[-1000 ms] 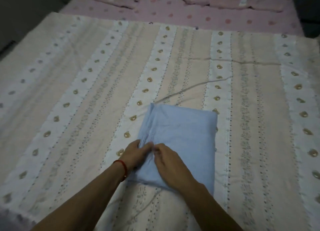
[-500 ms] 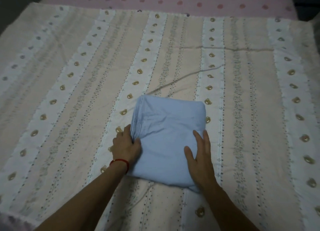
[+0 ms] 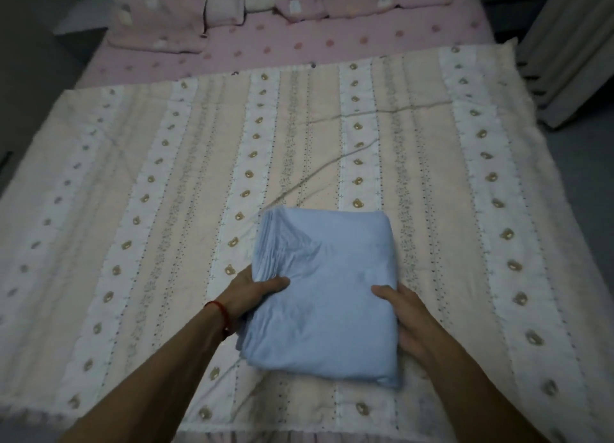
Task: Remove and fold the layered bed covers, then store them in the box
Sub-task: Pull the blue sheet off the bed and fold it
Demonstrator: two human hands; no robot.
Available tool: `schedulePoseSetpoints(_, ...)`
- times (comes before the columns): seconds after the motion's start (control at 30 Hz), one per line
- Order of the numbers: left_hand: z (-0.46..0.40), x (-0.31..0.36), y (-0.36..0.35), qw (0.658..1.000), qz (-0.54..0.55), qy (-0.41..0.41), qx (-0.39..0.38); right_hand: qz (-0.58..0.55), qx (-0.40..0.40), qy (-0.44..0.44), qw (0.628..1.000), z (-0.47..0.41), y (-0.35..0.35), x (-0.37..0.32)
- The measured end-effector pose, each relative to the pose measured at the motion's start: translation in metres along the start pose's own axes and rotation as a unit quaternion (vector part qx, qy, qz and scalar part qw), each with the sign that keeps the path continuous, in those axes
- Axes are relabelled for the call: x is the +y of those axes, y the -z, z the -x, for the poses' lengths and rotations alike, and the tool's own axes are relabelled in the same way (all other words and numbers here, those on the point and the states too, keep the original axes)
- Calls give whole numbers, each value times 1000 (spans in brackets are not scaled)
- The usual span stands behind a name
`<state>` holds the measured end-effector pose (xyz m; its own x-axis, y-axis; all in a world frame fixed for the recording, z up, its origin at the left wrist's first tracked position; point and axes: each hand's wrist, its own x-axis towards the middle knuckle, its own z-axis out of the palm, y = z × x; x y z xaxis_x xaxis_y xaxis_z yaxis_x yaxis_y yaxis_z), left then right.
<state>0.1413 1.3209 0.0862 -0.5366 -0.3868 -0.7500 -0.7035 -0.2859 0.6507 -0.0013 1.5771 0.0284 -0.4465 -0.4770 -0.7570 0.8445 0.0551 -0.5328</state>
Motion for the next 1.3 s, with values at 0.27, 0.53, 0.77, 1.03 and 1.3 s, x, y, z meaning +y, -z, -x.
schedulePoseSetpoints(0.27,106,45,-92,964,-166,-177,-113,-97,123,130,979,200,55,17)
schedulePoseSetpoints(0.53,173,10,-209,836,-332,-214,-381,-295,369,251,845,365,55,172)
schedulePoseSetpoints(0.77,292,-103,-282,645,-470,-214,-563,-454,493,281,686,474,3,351)
schedulePoseSetpoints(1.03,434,-306,-312,385,-620,-234,-643,-700,527,196,440,525,-62,553)
schedulePoseSetpoints(1.3,471,-498,-298,335,-740,-107,-573,-667,605,81,426,542,-70,719)
